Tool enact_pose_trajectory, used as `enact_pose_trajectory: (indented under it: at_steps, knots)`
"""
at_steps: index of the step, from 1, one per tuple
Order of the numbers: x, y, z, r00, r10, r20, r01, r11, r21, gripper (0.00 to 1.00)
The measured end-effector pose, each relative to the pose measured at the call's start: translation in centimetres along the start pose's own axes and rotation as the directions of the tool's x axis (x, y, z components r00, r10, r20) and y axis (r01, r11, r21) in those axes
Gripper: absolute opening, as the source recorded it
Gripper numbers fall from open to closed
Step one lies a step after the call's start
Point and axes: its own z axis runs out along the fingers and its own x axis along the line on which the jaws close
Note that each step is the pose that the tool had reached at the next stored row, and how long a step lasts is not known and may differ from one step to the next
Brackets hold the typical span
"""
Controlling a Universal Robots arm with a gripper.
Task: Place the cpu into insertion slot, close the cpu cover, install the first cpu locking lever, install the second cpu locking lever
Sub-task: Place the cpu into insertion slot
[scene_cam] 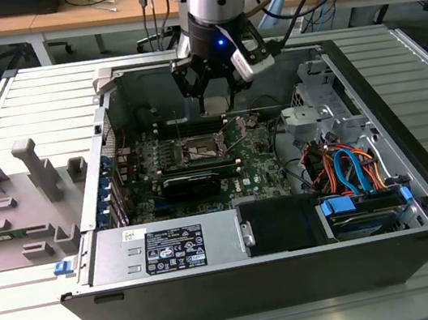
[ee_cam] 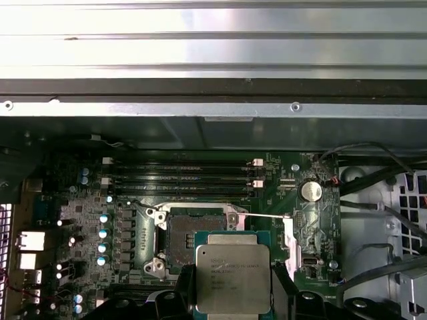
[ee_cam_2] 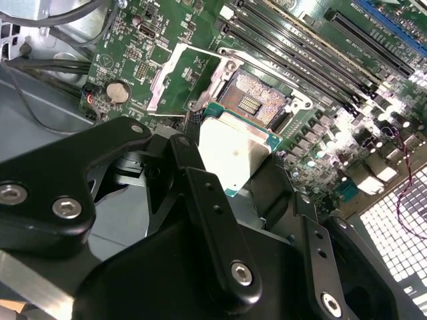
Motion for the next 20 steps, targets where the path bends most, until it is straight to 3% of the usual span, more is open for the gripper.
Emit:
enact_pose_trajectory:
  at_steps: [7,16,18,20]
  knots:
    - [0.10,-0.13,0.21,1.0000,0.000,0.0000,0.000,1.0000,0.0002,0.55]
    - [0.89,-0.14,0.35,1.0000,0.000,0.0000,0.000,1.0000,0.0004,0.55]
    - [1.02,-0.13,0.38,1.0000,0.000,-0.0001,0.000,1.0000,0.0028,0.55]
    - [1.09,-0.14,0.38,1.0000,0.000,-0.0002,0.000,0.9999,0.0115,0.55]
